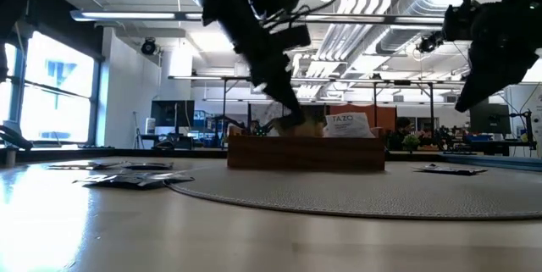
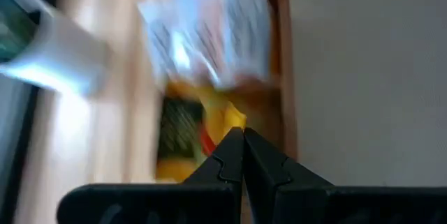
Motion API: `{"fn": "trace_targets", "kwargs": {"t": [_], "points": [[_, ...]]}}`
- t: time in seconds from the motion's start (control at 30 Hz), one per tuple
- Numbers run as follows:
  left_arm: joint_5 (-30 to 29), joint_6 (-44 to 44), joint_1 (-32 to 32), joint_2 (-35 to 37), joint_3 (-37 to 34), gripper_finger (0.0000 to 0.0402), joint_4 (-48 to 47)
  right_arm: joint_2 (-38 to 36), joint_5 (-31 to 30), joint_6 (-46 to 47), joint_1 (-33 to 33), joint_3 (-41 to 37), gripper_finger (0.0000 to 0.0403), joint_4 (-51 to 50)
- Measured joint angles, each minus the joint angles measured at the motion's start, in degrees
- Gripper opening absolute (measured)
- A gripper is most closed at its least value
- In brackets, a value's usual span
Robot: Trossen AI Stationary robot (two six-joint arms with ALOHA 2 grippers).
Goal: Pick & Place Tea
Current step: Put the yellow tea bag into the middle section of the wooden organizer
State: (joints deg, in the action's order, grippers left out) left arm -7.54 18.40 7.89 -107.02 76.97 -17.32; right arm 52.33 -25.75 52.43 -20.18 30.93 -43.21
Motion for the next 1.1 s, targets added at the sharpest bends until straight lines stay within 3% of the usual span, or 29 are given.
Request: {"fn": "trace_targets", "kwargs": {"t": [0.17,0.3,0.63,0.87,0.97,1.1], "points": [[-6.40,3.04,-0.01,0.21,0.08,0.0001,-0.93,-0.01,-0.47,-4.35,0.00,0.01,0.0002,4.04],[-6.86,3.84,0.01,0.15,0.04,0.0007,-0.86,0.03,-0.54,-7.84,0.02,0.01,0.0001,7.78],[-2.29,3.67,-0.06,0.15,0.04,0.0110,0.90,0.03,-1.30,-13.00,0.04,0.03,0.0001,13.12],[-6.57,3.16,-1.30,0.15,0.05,0.0151,4.49,0.03,-4.55,-16.77,0.04,0.05,0.0003,15.24],[-10.86,1.05,-2.00,0.15,1.96,0.0151,1.19,0.03,-5.02,-18.59,0.04,0.07,0.0001,17.24],[-10.85,-6.22,-2.43,0.15,6.65,0.0151,-9.15,0.03,-5.43,-20.38,0.04,0.07,0.0004,19.87]]}}
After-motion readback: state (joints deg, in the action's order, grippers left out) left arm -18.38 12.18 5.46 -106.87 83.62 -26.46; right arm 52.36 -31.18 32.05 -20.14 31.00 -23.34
